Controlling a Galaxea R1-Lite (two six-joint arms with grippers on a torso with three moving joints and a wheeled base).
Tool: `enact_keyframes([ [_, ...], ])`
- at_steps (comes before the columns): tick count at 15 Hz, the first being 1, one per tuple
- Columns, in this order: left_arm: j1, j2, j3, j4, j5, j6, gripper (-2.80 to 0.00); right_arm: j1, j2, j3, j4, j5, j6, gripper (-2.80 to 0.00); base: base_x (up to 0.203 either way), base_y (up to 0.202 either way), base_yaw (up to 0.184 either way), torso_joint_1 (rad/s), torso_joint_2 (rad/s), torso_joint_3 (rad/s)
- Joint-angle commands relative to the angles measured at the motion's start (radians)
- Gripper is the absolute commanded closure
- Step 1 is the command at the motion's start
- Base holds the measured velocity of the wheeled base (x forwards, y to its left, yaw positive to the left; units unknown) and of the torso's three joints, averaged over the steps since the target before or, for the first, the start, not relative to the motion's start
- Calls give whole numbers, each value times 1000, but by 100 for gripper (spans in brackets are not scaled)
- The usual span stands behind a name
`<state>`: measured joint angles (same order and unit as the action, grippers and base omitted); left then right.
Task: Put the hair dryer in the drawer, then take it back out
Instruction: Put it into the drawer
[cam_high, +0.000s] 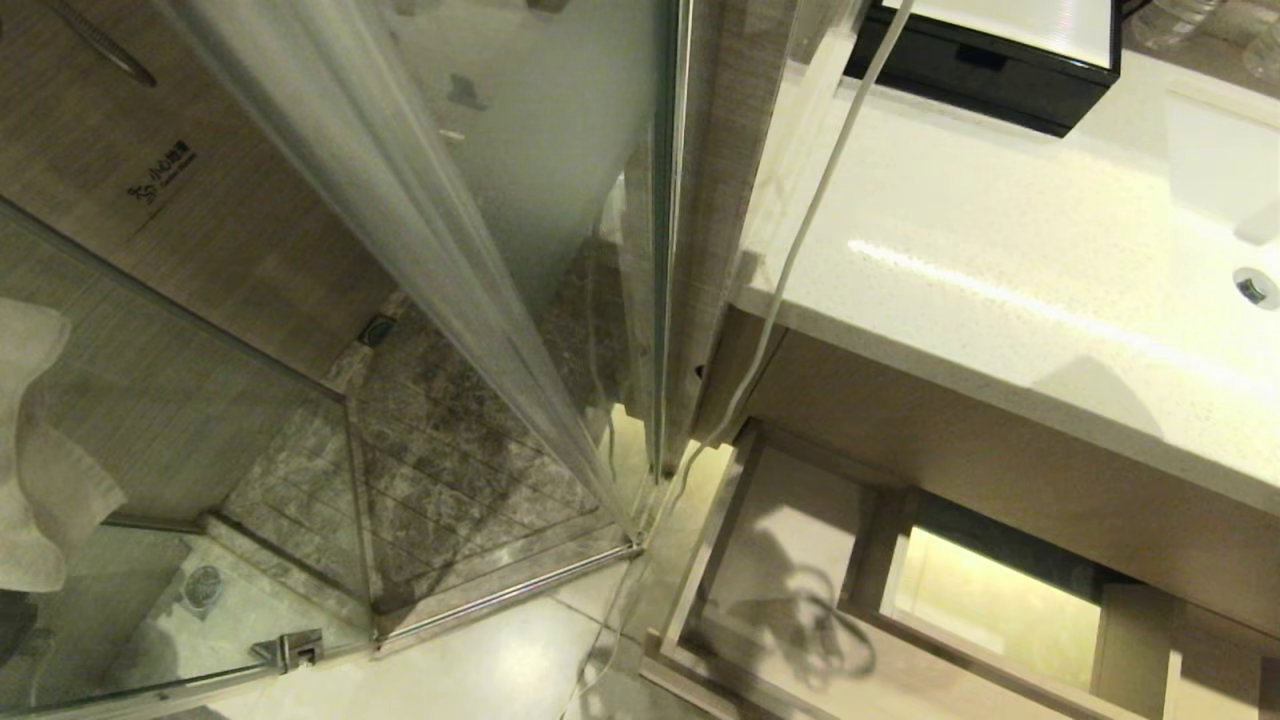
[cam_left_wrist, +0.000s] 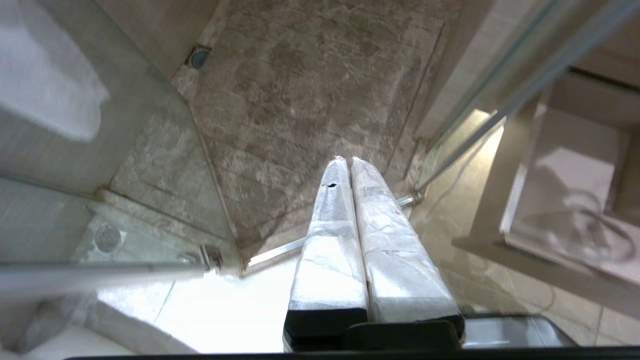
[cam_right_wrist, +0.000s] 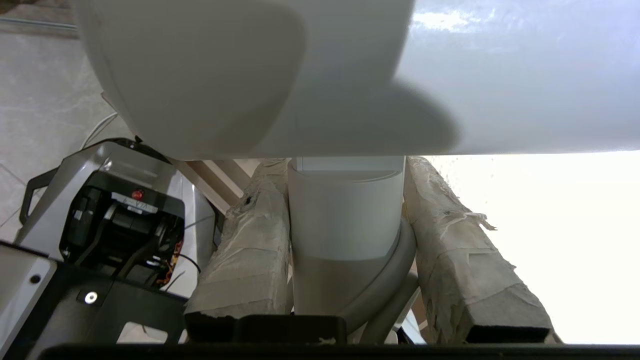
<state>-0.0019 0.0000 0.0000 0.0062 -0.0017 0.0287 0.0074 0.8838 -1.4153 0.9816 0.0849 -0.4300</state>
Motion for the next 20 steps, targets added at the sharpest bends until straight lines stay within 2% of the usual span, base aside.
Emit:
enact_keyframes([
  [1,0,0,2,0,0,0,0,-24,-29,10,-10,1,-3,0,0,0,0,-353,182,-177],
  [10,-1,0,2,0,0,0,0,-38,-236,138,-56,-5,0,0,0,0,0,-311,104,-205],
  [14,0,0,0,0,0,0,0,-53,-240,155,-136,-25,0,0,0,0,0,-276,23,-255],
  [20,-1,0,0,0,0,0,0,-63,-264,156,-136,-24,0,0,0,0,0,-237,-41,-286],
])
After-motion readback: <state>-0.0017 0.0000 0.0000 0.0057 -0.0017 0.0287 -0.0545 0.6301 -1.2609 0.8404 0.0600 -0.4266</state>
